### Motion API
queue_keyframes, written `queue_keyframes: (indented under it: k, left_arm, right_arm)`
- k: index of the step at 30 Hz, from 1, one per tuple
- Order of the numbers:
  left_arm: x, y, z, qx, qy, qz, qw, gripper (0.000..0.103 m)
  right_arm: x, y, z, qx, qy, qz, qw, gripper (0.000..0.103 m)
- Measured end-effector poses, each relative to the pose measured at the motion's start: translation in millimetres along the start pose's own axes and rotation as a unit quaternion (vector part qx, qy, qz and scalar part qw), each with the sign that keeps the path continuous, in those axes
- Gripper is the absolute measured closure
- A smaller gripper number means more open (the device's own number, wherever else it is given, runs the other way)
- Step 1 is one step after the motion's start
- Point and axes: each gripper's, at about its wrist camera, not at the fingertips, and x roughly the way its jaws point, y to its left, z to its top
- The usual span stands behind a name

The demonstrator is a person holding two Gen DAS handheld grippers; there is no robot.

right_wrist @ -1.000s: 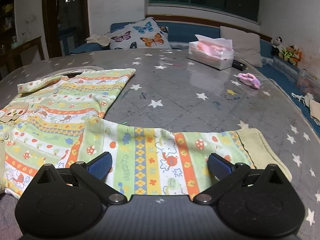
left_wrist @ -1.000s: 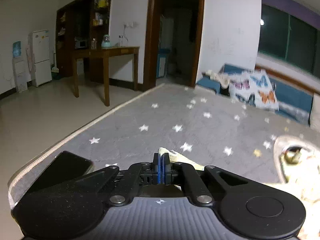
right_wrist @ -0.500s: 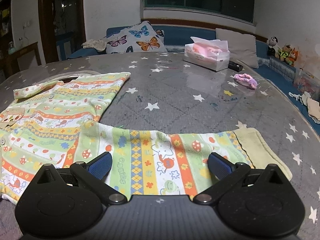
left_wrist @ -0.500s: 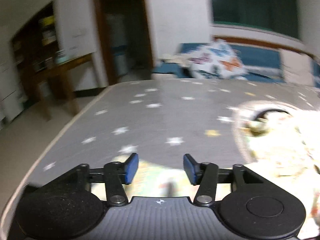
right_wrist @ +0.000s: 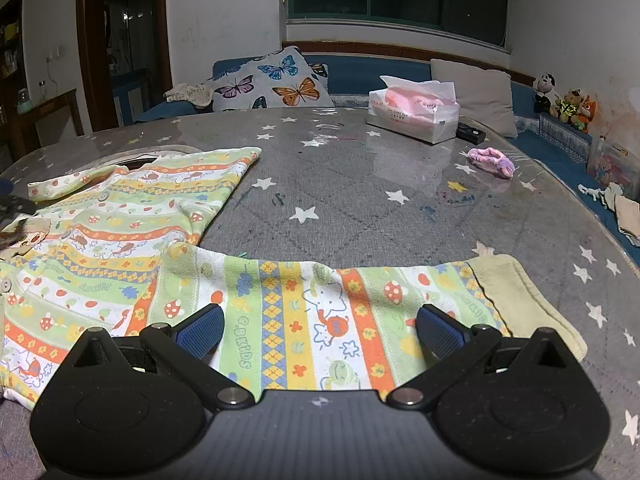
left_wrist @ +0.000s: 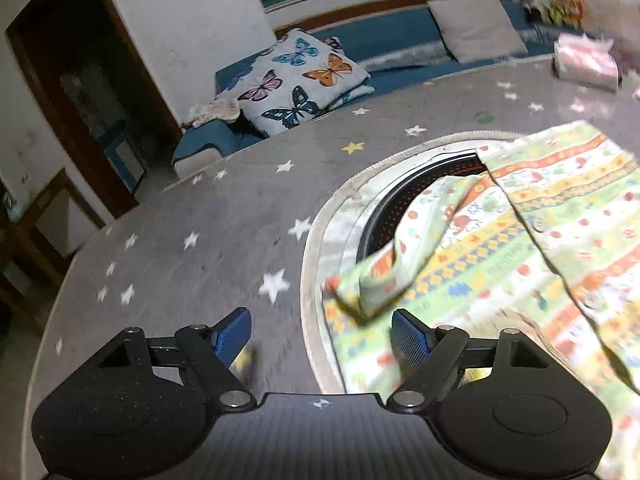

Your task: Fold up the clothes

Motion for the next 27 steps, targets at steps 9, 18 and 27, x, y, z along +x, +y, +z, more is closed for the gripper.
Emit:
queue_keyframes:
  k: [9,18,27]
  left_arm:
    - [62,7,45,-0.001,-0.012,0.067,0.9977,0.019]
    - [43,-18,53,0.014,-0.035,-0.002,0.9993,0.01]
    - [63,-64,64,0.065,-0.041,-0.008,0.997,0.01]
  right_arm:
    - [0,0,0,0.001,0.0,0.0,1.0,0.0]
    - [0,0,0,0.002,0.0,0.0,1.0,0.0]
    - [1,1,0,0.002,0.0,0.0,1.0,0.0]
